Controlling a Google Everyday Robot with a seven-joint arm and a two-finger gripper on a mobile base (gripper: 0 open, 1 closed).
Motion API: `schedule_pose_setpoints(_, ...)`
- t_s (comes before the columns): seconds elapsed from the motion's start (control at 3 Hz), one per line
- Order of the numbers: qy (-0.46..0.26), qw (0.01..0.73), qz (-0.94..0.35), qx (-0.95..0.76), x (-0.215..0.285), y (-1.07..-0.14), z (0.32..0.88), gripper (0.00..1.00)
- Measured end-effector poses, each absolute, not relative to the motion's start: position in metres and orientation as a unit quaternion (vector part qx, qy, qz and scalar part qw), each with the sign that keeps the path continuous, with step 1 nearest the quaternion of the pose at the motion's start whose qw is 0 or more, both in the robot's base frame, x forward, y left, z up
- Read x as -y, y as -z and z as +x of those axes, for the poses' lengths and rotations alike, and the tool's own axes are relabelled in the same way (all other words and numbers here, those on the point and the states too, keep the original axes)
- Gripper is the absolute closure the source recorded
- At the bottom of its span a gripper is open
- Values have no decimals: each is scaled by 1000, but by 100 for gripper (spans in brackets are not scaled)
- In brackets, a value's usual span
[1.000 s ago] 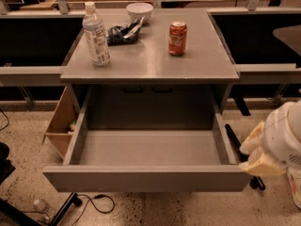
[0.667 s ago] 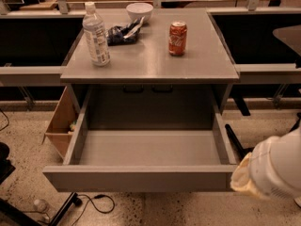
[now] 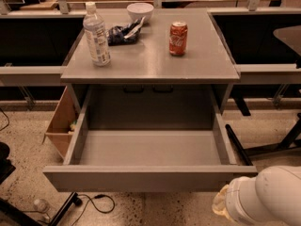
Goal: Close top drawer
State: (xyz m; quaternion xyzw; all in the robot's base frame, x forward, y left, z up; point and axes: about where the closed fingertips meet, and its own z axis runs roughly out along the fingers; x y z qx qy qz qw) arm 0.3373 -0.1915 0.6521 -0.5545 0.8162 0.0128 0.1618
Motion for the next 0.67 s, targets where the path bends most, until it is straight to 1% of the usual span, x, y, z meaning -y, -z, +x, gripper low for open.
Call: schedule_pose_setpoints(0.67,5,224,-567,-792,179,-629,396,100)
